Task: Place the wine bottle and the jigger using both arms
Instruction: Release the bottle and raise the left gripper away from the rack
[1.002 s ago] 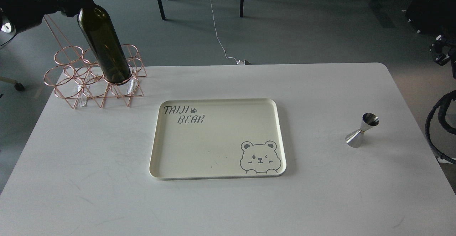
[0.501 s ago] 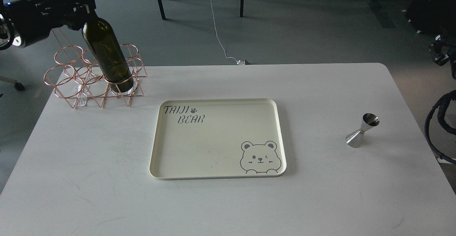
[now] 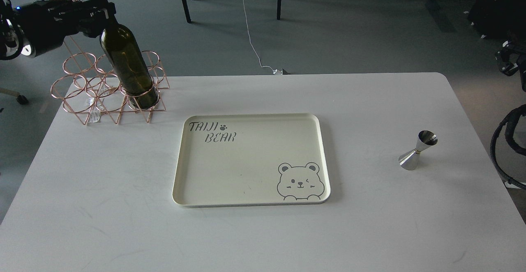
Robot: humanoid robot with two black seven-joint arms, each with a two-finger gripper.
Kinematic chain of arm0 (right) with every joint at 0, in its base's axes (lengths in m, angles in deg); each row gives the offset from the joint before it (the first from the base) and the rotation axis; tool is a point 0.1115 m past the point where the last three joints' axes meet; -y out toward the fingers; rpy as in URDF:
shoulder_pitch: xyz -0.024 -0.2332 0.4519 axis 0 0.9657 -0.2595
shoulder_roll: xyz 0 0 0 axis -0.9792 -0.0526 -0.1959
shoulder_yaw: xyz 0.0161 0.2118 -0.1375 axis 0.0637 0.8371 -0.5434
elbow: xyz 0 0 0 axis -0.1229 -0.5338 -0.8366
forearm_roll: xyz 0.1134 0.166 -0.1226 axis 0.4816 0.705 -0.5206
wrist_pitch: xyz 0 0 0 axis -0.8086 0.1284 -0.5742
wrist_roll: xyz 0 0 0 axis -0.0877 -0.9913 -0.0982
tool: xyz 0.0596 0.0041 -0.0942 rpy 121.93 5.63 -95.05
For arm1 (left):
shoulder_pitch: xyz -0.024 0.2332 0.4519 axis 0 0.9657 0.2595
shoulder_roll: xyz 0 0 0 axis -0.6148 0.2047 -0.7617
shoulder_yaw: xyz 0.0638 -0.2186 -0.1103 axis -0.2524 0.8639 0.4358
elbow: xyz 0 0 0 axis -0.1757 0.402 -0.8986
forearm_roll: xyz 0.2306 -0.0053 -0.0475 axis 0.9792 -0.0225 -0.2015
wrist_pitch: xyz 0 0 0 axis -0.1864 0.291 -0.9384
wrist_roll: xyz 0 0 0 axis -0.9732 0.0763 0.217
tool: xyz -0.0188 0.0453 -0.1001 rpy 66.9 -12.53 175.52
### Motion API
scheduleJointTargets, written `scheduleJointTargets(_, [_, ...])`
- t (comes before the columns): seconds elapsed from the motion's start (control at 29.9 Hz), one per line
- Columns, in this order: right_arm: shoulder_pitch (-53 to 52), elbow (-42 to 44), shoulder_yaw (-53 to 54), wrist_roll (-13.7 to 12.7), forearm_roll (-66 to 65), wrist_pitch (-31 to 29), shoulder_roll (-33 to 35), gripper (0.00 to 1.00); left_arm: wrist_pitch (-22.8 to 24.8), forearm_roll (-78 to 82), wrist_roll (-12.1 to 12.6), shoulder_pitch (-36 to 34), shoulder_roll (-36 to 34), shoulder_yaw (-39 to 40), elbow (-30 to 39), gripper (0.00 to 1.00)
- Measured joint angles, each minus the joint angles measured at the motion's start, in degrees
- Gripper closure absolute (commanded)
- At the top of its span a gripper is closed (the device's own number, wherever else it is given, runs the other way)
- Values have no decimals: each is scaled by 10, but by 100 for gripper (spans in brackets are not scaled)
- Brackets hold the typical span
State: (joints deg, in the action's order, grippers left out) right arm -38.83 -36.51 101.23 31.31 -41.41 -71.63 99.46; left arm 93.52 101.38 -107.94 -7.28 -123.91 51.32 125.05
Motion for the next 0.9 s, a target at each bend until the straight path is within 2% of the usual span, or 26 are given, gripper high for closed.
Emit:
scheduleJointTargets(0.27, [1, 0, 0, 0, 0, 0, 0, 1, -7, -3, 0, 0, 1, -24, 0, 76])
scheduleJointTargets(0.4, [1, 0, 0, 0, 0, 0, 0, 1, -8, -3, 0, 0, 6, -24, 0, 66])
scheduleJointTargets(0.57, [3, 0, 0, 0, 0, 0, 0, 1, -15, -4, 0, 0, 11, -24, -1, 61])
scheduleJointTargets(0.63, [3, 0, 0, 0, 0, 0, 0, 1, -18, -4, 1, 1, 13, -24, 0, 51])
scheduleJointTargets(0.7, [3, 0, 0, 0, 0, 0, 0, 1, -19, -4, 2, 1, 13, -24, -1, 33])
scheduleJointTargets(0.9, [3, 0, 0, 0, 0, 0, 0, 1, -27, -9, 5, 5, 14, -24, -1, 28])
